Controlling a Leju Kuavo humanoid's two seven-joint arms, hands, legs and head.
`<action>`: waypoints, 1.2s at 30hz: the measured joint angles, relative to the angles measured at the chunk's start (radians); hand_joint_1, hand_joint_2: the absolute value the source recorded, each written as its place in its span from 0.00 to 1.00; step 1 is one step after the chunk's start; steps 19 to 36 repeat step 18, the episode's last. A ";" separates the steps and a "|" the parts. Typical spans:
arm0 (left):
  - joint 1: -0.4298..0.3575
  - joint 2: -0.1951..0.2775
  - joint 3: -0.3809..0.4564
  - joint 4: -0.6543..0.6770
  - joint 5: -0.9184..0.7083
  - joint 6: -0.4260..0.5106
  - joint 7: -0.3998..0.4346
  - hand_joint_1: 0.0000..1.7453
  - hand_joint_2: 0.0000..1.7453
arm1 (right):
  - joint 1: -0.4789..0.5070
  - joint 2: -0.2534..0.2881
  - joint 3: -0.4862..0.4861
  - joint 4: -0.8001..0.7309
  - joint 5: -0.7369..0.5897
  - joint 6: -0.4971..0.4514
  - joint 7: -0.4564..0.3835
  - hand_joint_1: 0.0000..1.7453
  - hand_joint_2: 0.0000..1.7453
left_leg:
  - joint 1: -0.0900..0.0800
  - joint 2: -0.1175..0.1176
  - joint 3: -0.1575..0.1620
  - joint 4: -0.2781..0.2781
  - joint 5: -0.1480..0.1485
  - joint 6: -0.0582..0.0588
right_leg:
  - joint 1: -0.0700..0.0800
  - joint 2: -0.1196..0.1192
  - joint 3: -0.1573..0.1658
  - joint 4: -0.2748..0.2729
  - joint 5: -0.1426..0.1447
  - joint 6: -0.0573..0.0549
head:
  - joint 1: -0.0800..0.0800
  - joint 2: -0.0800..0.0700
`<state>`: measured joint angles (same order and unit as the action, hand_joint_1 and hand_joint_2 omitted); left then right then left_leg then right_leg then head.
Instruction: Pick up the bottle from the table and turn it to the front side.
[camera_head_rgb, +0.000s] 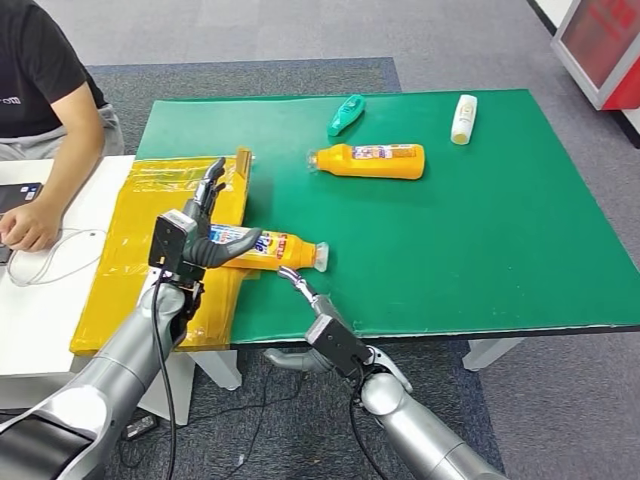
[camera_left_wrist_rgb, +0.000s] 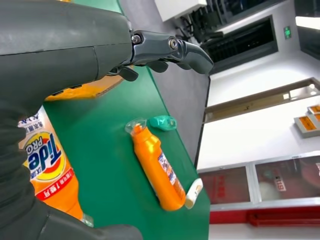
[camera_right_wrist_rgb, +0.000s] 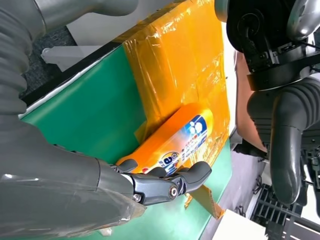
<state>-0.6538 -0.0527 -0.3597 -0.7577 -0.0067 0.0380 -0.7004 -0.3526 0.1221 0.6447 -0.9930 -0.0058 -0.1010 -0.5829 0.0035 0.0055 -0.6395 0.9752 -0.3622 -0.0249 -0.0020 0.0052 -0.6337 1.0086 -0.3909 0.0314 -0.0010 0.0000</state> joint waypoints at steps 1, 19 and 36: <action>0.006 0.001 0.000 -0.014 0.008 0.005 0.000 0.00 1.00 | 0.001 0.000 -0.001 0.000 0.000 -0.003 0.000 0.00 1.00 | 0.000 0.000 0.000 0.000 0.000 0.000 | 0.000 0.000 0.000 0.000 0.000 0.000 | 0.000 0.000; 0.313 -0.038 0.150 -0.598 0.784 -0.289 0.320 0.00 1.00 | 0.059 -0.006 -0.063 0.000 0.009 0.026 -0.009 0.00 1.00 | 0.000 0.000 0.000 0.000 -0.001 0.000 | 0.000 0.000 0.000 0.000 0.000 0.000 | 0.000 0.000; 0.313 -0.038 0.150 -0.598 0.784 -0.289 0.320 0.00 1.00 | 0.059 -0.006 -0.063 0.000 0.009 0.026 -0.009 0.00 1.00 | 0.000 0.000 0.000 0.000 -0.001 0.000 | 0.000 0.000 0.000 0.000 0.000 0.000 | 0.000 0.000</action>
